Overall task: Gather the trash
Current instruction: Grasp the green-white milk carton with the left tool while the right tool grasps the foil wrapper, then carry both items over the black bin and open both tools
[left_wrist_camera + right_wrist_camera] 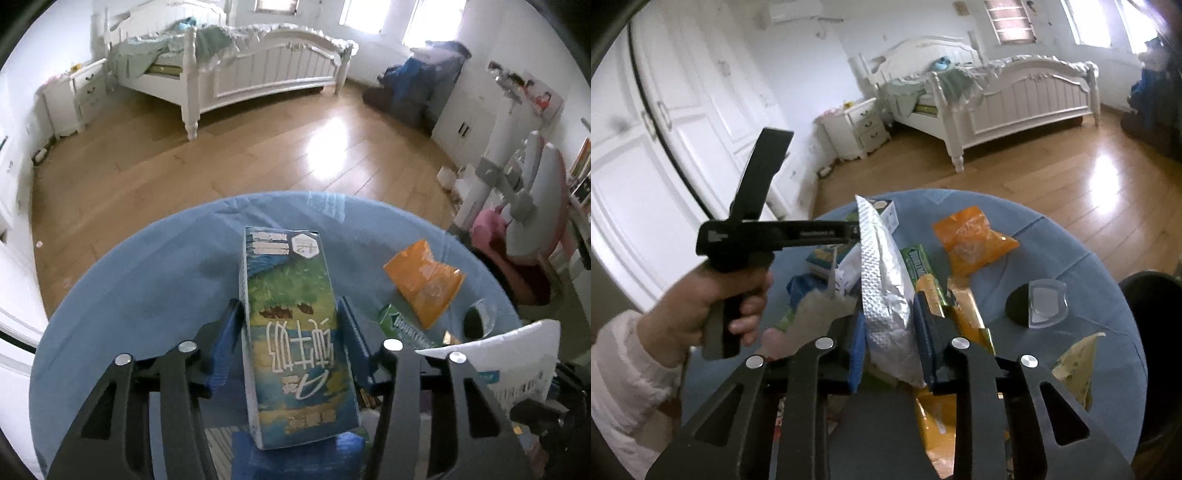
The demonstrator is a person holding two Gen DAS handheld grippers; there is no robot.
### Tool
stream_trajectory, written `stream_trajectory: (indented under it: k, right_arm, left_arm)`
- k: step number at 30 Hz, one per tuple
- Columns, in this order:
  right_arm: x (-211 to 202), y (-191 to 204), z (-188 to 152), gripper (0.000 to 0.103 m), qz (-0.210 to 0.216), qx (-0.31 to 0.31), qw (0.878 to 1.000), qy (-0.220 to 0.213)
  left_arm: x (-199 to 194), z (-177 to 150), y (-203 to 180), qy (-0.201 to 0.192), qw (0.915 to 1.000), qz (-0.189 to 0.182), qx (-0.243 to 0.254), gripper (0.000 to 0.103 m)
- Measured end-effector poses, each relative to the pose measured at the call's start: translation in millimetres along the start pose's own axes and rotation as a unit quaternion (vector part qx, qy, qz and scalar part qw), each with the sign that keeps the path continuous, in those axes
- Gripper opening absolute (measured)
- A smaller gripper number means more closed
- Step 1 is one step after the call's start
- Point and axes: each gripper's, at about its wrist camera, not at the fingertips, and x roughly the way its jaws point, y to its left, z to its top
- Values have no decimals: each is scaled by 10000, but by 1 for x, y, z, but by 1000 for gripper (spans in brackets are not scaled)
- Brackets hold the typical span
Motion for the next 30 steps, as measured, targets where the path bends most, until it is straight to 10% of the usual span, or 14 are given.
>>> stream_trajectory:
  k: [16, 30]
  right_arm:
    - [-129, -33, 15, 23, 558, 705, 9807, -1737]
    - [-208, -201, -56, 23, -1240, 2369, 9357, -2302]
  left_arm:
    - [-136, 23, -84, -1413, 9751, -1685, 288, 50]
    - [-28, 19, -263, -220, 9411, -3279, 800, 50]
